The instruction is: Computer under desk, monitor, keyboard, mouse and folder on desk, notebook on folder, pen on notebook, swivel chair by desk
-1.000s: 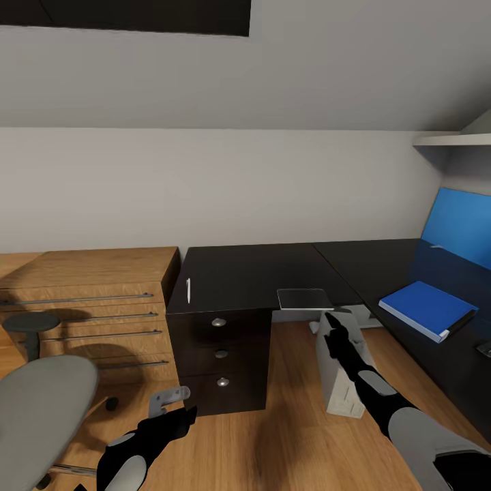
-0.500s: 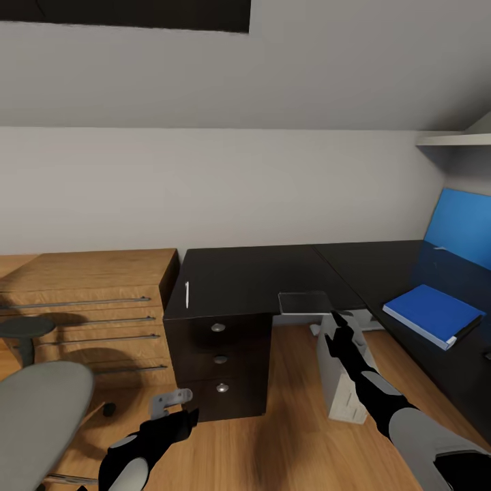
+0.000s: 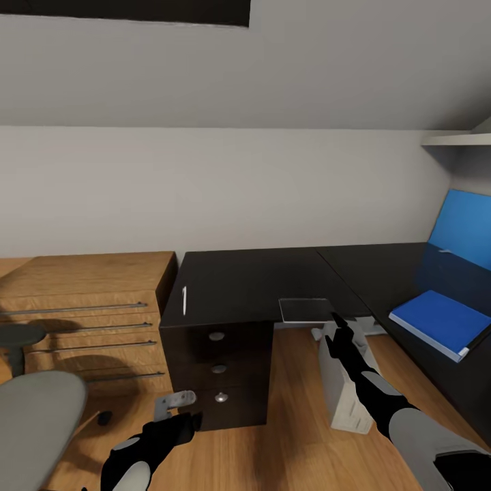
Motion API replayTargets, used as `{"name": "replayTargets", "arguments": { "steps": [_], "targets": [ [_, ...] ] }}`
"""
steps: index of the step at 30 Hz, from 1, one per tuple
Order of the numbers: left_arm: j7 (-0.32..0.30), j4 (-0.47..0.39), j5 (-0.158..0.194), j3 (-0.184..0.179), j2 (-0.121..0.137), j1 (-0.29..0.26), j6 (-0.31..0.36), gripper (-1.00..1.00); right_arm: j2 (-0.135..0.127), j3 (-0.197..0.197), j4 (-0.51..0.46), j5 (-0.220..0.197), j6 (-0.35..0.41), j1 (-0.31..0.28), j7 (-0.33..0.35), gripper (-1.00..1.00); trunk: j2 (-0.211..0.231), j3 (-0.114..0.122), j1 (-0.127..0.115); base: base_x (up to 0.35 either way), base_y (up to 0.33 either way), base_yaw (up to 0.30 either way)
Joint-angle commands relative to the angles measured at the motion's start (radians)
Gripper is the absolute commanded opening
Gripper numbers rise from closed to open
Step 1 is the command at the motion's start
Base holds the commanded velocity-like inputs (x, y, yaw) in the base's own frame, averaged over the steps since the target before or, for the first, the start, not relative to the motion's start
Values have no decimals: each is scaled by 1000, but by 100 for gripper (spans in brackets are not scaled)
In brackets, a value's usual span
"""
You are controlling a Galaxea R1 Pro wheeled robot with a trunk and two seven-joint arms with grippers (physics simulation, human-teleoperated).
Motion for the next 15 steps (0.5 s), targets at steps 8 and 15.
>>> {"name": "replayTargets", "arguments": {
  "steps": [8, 15],
  "targets": [
    [10, -3, 6, -79, 5, 25, -13, 100, -4, 6, 1, -10, 3, -1, -2, 100, -1, -1, 0, 16, 0, 0],
    [10, -3, 6, -104, 13, 45, -50, 100, -5, 6, 1, -11, 2, -1, -3, 100, -1, -1, 0, 2, 0, 0]
  ]
}}
